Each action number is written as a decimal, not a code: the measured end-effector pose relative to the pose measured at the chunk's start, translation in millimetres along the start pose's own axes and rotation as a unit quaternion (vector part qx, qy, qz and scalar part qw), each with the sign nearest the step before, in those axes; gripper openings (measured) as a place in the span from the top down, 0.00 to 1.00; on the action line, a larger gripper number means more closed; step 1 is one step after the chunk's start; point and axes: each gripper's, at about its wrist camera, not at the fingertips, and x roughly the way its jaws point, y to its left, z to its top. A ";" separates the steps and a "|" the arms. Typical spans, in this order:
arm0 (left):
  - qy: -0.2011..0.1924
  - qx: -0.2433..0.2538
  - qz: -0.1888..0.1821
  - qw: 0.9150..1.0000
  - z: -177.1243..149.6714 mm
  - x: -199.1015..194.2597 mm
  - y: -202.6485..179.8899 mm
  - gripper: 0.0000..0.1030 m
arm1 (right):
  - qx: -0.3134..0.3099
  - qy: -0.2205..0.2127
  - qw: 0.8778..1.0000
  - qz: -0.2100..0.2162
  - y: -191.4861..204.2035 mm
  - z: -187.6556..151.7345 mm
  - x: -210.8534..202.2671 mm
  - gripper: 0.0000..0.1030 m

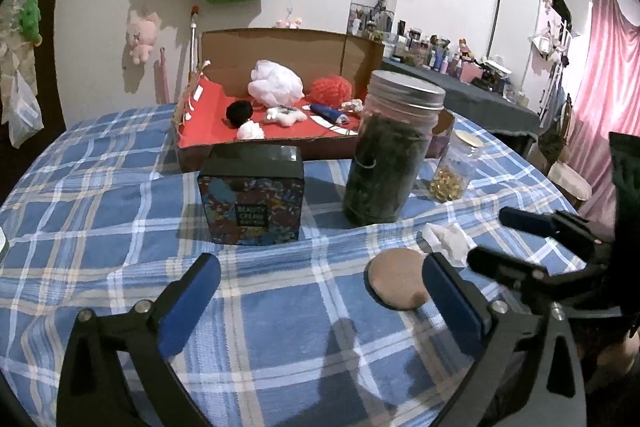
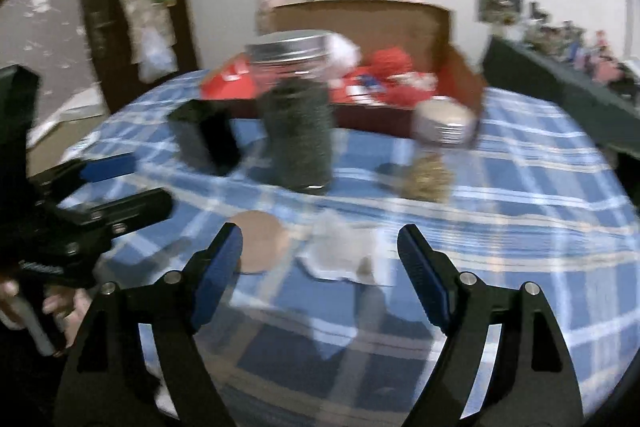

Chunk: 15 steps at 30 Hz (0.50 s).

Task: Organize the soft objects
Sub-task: 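Grasp the tan round sponge with left tool while right tool grasps white cloth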

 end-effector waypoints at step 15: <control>-0.021 0.010 0.036 0.999 -19.9 14.5 -36.2 0.00 | 0.070 0.017 0.996 -0.057 -38.5 -26.6 13.7 0.22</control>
